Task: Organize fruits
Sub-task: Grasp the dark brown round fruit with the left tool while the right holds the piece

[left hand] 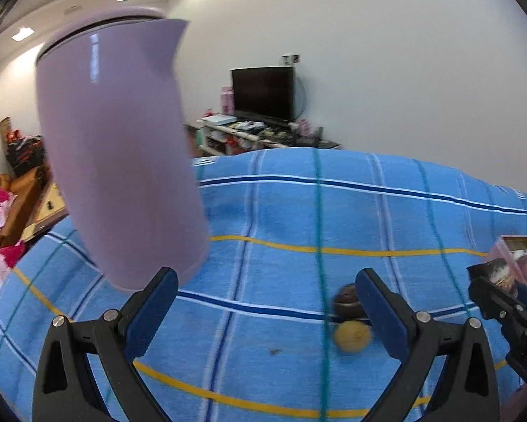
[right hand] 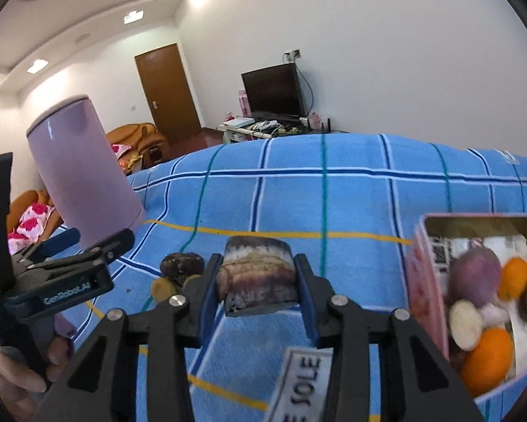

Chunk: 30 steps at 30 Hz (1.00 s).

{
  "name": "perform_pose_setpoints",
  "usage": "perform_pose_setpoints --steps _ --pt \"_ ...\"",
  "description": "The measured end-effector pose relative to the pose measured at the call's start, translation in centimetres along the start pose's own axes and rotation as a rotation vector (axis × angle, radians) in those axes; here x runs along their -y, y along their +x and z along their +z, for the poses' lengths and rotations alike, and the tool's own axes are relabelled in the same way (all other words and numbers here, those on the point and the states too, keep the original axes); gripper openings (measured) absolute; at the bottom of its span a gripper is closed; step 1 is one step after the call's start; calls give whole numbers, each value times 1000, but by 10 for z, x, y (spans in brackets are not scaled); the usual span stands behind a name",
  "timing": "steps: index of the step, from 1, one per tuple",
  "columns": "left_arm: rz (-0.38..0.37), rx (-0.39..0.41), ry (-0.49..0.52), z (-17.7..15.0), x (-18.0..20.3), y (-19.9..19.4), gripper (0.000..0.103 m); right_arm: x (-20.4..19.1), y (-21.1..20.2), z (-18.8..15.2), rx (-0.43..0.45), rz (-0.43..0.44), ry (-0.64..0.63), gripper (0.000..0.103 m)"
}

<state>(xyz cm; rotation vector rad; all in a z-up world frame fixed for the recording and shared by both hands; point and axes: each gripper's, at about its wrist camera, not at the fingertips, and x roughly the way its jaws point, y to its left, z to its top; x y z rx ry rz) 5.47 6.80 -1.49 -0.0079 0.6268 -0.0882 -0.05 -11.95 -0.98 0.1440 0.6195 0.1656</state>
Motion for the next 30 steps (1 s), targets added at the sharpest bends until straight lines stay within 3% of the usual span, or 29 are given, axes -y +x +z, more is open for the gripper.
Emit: perform_pose_setpoints --steps 3,5,14,20,22,25,30 --pt "-66 -30 -5 -1 12 5 102 3 -5 -4 -2 2 19 43" --pt "-51 -53 -3 2 20 9 102 2 -9 -3 16 -7 9 43" --pt "-120 -311 -126 22 34 57 102 4 -11 -1 40 -8 -7 43" --pt "-119 -346 -133 8 39 74 102 17 -10 -1 21 13 32 43" --pt "-87 -336 -76 8 45 73 101 17 -7 0 8 24 41 43" --pt "-77 -334 -45 5 49 70 94 16 -4 2 1 33 44 43" --pt "-64 -308 -27 4 46 64 64 14 -2 2 -1 28 37 43"
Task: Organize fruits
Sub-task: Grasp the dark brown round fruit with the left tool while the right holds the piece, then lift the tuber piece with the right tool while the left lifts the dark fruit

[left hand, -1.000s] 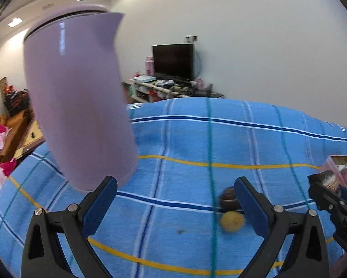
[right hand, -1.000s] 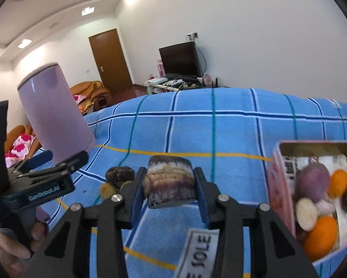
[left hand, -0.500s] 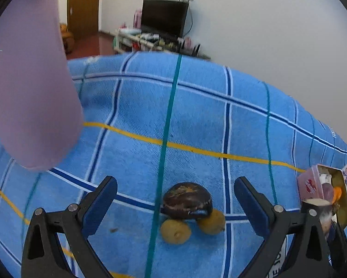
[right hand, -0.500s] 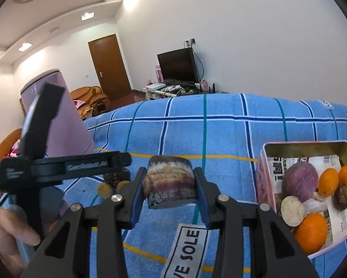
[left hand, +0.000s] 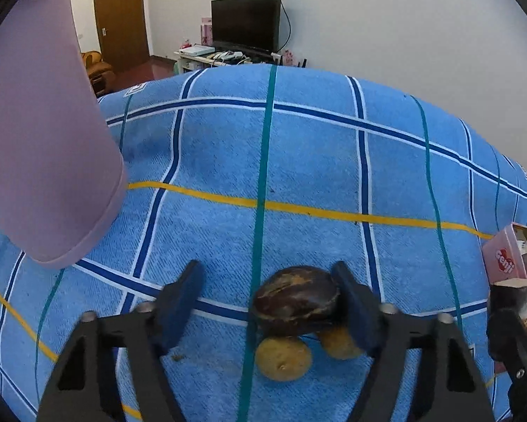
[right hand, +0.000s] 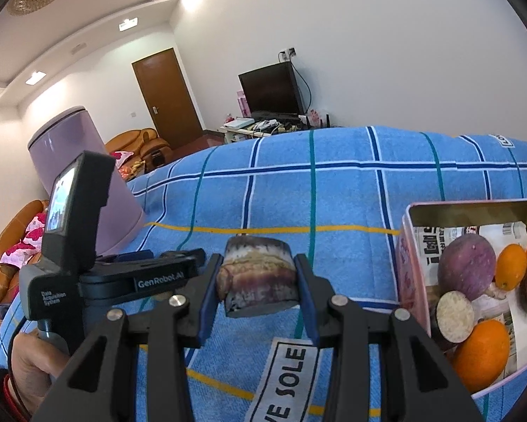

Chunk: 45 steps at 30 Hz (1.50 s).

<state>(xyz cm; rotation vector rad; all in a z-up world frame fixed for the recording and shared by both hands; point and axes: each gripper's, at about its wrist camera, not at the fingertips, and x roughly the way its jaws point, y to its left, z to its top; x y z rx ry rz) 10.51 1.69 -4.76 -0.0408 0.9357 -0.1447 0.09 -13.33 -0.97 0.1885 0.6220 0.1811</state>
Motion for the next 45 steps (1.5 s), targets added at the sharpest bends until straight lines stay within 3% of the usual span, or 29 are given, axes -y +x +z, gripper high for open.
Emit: perform_pose_setpoints --steps 3,7,10,14,20,27,34,45 --pt "-50 7 23 -4 0 -6 45 2 1 0 1 -2 5 43" --pt "-81 54 31 -7 -2 -14 45 1 1 -1 7 -4 2 43" --pt "-145 162 11 -9 -13 -39 45 -3 -4 -2 35 -11 -18 43" --pt "-174 380 20 -13 -17 -81 45 -12 -16 -3 109 -29 -75 43" --pt "-87 522 47 -27 -8 -107 45 -19 -24 -5 177 -83 -129 43" --pt "57 546 57 -36 3 -108 45 -18 -29 -6 198 -98 -135 43" --pt "79 520 13 -43 -4 -108 45 -25 -33 -11 206 -117 -155 43" --pt "110 520 35 -58 6 -116 45 -33 -54 -23 226 -130 -197 43"
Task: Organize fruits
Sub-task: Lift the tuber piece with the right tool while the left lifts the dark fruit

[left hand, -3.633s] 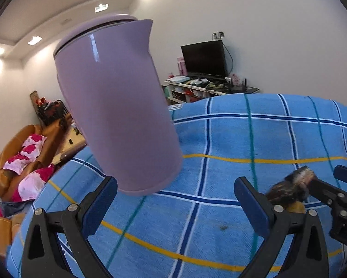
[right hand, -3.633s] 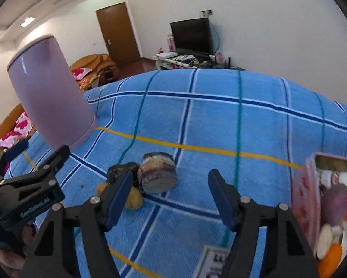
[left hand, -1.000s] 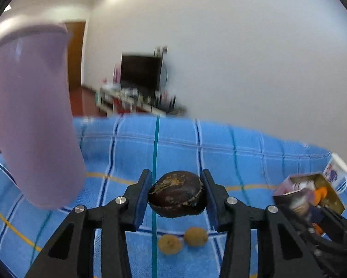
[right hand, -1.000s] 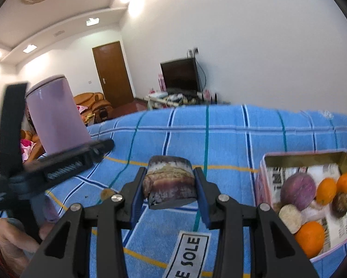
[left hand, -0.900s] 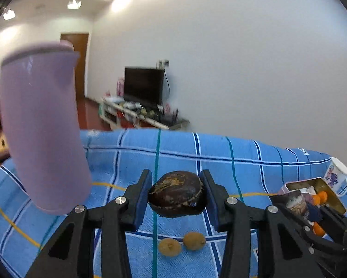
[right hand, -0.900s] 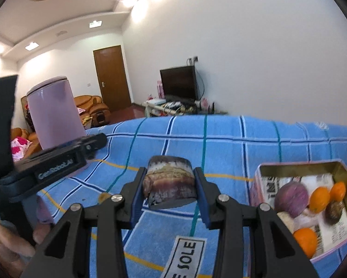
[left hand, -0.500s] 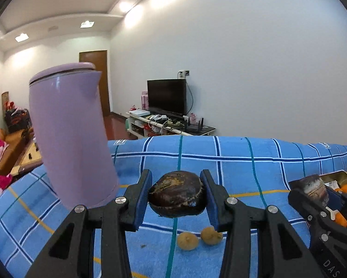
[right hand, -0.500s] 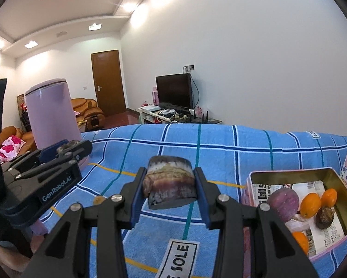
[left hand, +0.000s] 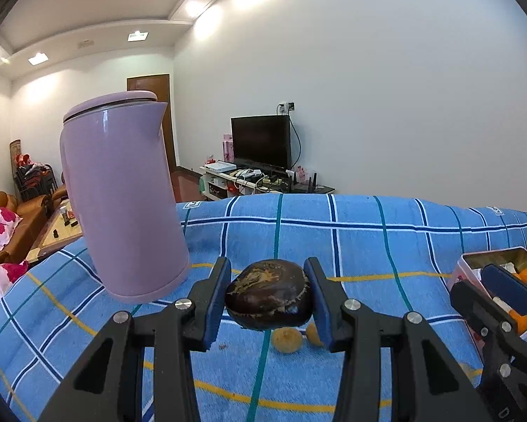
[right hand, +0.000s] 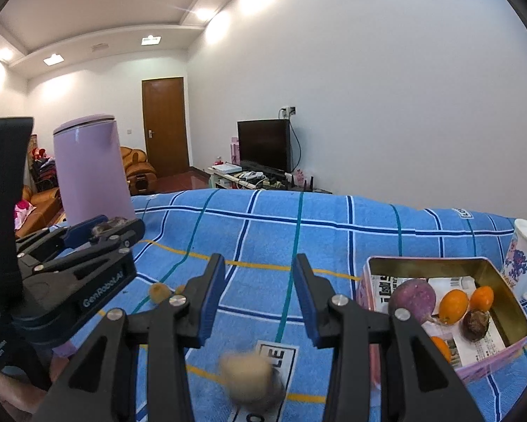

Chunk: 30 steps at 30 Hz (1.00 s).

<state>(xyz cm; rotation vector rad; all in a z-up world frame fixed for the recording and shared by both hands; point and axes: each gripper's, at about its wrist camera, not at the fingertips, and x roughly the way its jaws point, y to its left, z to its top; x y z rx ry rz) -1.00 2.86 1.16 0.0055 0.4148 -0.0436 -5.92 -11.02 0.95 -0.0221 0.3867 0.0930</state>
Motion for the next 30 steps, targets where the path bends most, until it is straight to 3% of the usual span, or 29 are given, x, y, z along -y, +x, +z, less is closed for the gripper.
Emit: perform_pose_setpoints --steps 4,8,9,12,16,18,20,24,26,28,30 --pt "0 -8 -29 -1 -7 0 45 11 -7 1 8 12 34 43" --pt "9 -26 -58 -1 -14 2 45 34 -14 -2 -30 97 144 46" --pt "6 -35 -63 -1 -15 4 45 38 -16 -4 -51 127 165 48" --pt "-16 -56 -77 -2 -16 7 45 49 -32 -12 -81 199 196 73" --pt "-36 -43 -91 0 -17 4 45 56 -65 -24 -75 225 163 77" --pt "-41 -37 -91 0 -17 2 45 57 -69 -32 -122 237 146 78" --pt "-44 -35 -91 1 -16 2 45 54 -64 -42 -203 219 118 78" --pt "-46 -23 -89 0 -15 -2 45 41 -47 -57 -363 222 100 69" --pt "-37 -20 -79 0 -14 -2 45 37 -33 -60 -443 228 109 59" --pt "-36 -21 -73 -1 -13 -2 45 32 -23 -65 -494 219 95 46" --pt "-37 -20 -69 -1 -12 -2 45 30 -23 -66 -502 223 72 46"
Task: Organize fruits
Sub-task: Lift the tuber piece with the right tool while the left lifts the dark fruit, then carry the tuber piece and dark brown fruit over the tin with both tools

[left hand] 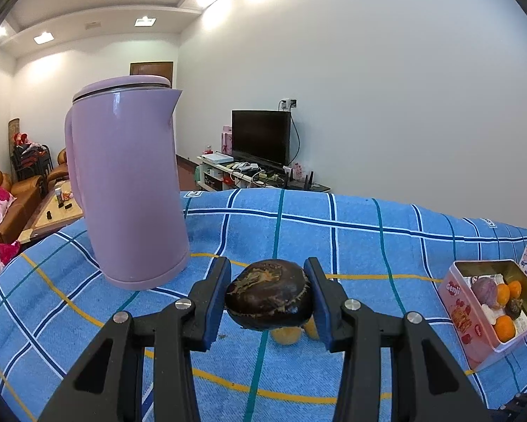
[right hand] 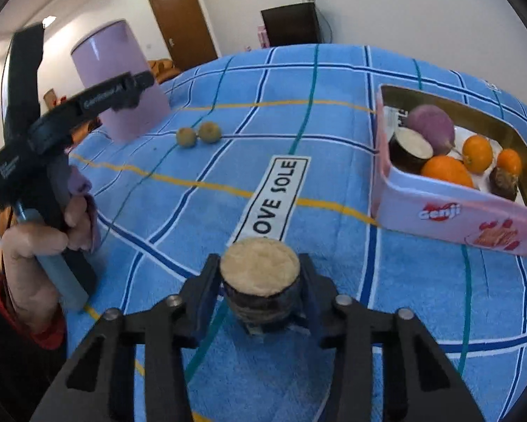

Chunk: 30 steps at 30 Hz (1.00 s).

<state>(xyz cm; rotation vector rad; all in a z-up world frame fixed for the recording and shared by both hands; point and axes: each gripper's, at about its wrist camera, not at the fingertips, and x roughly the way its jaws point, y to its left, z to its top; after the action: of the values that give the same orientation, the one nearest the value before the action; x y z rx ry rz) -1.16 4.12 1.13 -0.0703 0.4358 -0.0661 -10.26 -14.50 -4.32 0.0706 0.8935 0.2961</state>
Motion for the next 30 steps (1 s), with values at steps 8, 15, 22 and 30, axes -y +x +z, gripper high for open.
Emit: perform_pose_setpoints --steps 8,15,22,30 --pt "4 13 17 -1 5 -3 45 -2 -31 6 148 -16 -52 46" --pt "13 29 20 -3 13 -12 45 18 -75 23 468 -128 -66 46" --pt "13 39 59 -6 33 -17 45 41 -82 32 552 -222 -67 46" --pt "-10 52 65 -4 58 -24 45 55 -98 28 613 -261 -65 46"
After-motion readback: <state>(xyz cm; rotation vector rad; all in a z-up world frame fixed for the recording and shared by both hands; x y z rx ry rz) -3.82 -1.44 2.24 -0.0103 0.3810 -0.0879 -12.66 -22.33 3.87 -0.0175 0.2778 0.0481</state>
